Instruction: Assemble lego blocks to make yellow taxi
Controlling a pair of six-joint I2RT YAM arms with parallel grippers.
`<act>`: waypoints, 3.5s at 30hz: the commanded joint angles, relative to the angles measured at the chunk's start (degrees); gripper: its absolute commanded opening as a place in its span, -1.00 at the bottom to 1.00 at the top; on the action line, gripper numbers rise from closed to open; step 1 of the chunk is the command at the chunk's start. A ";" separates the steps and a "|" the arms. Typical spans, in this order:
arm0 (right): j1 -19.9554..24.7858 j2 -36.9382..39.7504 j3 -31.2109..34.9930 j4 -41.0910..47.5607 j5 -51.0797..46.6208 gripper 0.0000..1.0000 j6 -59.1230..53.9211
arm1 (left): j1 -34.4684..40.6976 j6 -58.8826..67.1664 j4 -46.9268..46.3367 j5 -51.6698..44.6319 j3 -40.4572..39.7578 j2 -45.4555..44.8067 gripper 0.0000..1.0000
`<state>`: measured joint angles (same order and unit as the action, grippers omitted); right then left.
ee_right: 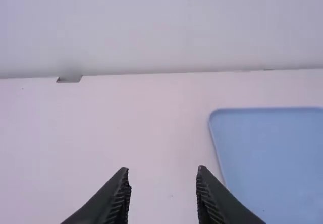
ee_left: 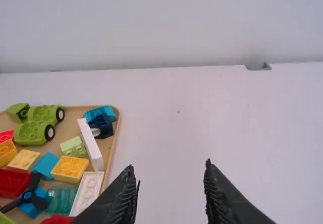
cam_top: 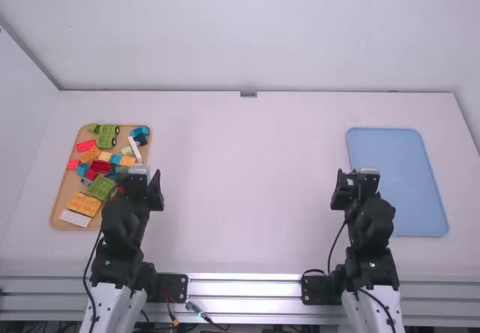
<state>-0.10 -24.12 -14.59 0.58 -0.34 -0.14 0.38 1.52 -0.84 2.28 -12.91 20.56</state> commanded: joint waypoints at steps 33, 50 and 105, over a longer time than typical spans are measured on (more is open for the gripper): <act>2.58 -41.59 -29.15 1.05 -0.89 0.87 0.32 | -10.63 -23.45 -14.75 16.29 -32.33 38.33 0.87; 1.07 -45.33 -31.63 -1.73 -0.96 0.98 -0.11 | -42.51 -24.24 -34.03 -2.64 -47.98 68.50 0.98; 1.55 -45.33 -31.63 -3.96 -0.98 0.98 0.33 | -49.90 -28.63 -31.61 4.59 -40.13 67.41 0.46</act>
<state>1.34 -69.10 -44.29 -3.16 -1.34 -0.03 -49.12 -27.07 -32.42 5.74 -54.35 88.38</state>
